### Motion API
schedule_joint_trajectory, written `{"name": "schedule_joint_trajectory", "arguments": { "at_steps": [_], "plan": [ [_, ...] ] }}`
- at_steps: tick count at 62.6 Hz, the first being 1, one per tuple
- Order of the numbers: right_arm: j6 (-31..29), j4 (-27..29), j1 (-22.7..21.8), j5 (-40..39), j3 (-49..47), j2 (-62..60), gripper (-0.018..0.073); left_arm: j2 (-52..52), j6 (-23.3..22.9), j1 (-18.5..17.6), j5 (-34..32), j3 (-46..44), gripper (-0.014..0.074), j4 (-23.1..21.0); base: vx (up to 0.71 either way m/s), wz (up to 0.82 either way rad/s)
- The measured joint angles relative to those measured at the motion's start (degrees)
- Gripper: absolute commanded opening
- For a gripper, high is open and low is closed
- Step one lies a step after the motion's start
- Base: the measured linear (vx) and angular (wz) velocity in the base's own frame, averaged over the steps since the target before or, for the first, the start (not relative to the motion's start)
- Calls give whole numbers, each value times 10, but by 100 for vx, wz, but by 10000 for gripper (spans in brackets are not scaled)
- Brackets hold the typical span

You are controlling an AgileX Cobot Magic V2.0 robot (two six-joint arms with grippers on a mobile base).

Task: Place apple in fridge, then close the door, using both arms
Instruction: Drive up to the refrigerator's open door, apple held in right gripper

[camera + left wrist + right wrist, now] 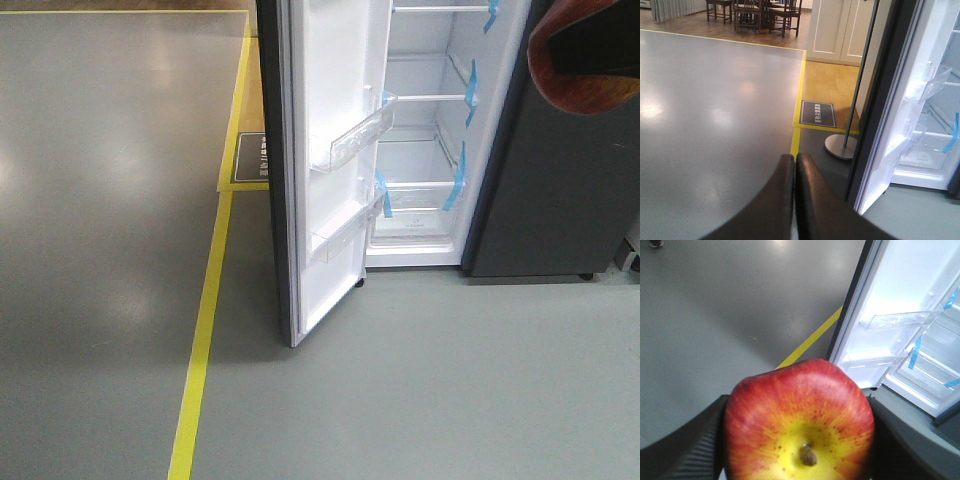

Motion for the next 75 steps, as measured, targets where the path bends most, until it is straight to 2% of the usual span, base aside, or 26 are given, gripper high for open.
{"name": "schedule_joint_trajectory", "arguments": {
  "at_steps": [75],
  "plan": [
    [0,0,0,0,0,0,-7,0,0,0,0,0,-6,0,16,-1]
  ]
}}
